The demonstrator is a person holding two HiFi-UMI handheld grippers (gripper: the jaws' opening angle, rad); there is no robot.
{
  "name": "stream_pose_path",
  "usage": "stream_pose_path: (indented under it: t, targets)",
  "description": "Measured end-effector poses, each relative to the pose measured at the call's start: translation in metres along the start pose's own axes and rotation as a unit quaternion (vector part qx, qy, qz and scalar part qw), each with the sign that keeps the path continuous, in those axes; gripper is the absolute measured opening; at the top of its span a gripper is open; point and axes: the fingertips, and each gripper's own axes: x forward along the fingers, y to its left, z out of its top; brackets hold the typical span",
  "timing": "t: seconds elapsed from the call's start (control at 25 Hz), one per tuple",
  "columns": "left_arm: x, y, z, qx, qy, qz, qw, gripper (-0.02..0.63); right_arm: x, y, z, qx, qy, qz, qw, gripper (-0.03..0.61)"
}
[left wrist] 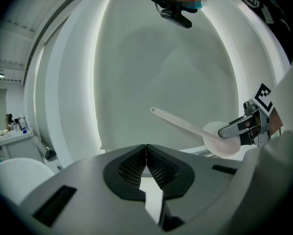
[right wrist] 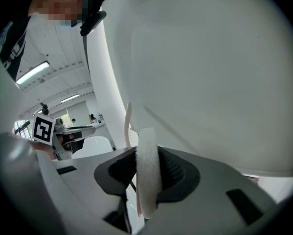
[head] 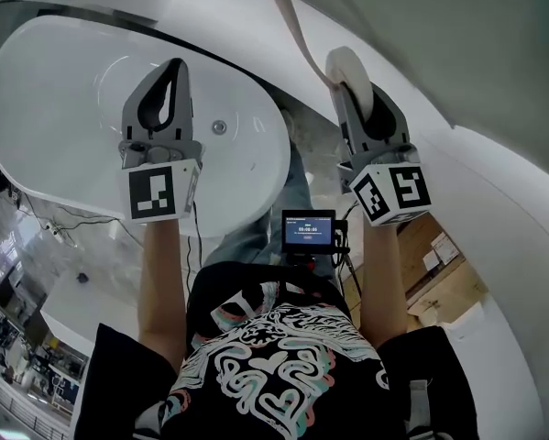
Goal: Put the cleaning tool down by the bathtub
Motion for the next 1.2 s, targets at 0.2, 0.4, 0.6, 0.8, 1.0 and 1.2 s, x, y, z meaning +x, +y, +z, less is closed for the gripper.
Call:
stream_pose_path:
  t: [0.2,0.4,0.6,0.8,1.0,1.2]
  targets:
    - [0.011,0.005,-0.028,-0.005,0.017,-0.002,0.9998,0.015,0.017,-0.007,-0.022,0.009,0.017,-0.001,1.000,0.130]
    - [0.022,0.011,-0.056,-0.017,0.028,-0.001,0.9995,0.015,0.037,-0.015,-0.045,0.004,0.040,-0.005,0.999,0.130]
    - [0.034,0.014,-0.080,-0.028,0.038,0.002,0.9989,0.015,0.052,-0.020,-0.061,0.001,0.051,-0.002,0.999,0.130]
    - [0.048,0.010,-0.108,-0.036,0.049,-0.002,0.9981,0.015,0.067,-0.030,-0.082,-0.004,0.064,-0.004,0.998,0.130]
    - [0.062,0.007,-0.135,-0.041,0.063,-0.008,0.9971,0.015,0.083,-0.039,-0.103,-0.017,0.078,-0.004,0.997,0.130]
    - [0.080,-0.003,-0.151,-0.051,0.057,-0.009,0.9970,0.015,0.093,-0.054,-0.123,-0.034,0.093,-0.004,0.995,0.130]
